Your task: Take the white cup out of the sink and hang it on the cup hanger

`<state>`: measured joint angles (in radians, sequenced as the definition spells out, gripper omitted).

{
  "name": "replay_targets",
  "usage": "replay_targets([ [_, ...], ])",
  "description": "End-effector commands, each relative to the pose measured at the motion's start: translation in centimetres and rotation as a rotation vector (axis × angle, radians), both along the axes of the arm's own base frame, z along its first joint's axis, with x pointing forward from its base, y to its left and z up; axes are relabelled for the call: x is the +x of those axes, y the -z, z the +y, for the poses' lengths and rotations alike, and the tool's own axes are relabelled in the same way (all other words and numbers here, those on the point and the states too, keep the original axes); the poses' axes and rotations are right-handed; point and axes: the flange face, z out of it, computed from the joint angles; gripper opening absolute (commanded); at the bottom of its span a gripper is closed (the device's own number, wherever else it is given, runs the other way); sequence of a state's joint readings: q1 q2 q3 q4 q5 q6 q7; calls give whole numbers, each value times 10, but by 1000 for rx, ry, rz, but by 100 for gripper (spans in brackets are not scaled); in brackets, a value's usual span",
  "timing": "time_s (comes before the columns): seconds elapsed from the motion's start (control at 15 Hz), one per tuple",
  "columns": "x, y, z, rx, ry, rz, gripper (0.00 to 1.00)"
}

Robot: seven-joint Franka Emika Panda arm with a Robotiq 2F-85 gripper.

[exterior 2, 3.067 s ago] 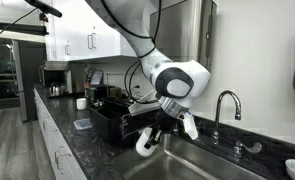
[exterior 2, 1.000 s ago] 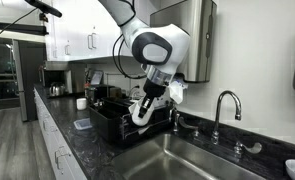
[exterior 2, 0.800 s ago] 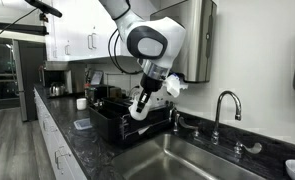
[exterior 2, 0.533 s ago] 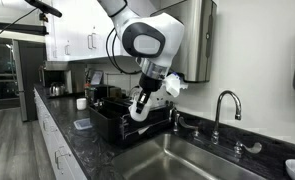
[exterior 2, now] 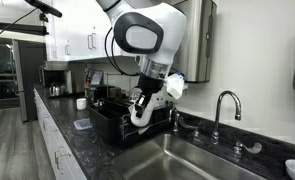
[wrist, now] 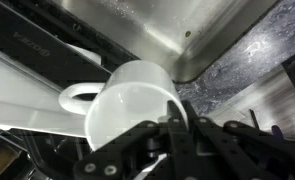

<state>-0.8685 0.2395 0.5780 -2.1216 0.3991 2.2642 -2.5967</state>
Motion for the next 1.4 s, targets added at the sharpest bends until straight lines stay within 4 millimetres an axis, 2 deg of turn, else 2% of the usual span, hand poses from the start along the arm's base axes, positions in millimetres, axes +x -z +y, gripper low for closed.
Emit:
replay_targets([
  [0.0,-10,-23,12,-4,21,-32,2],
  [0.6,6,-65,66,16,-44,-100,2],
  [1.33,15,-90,91,-17,-92,-147,2],
])
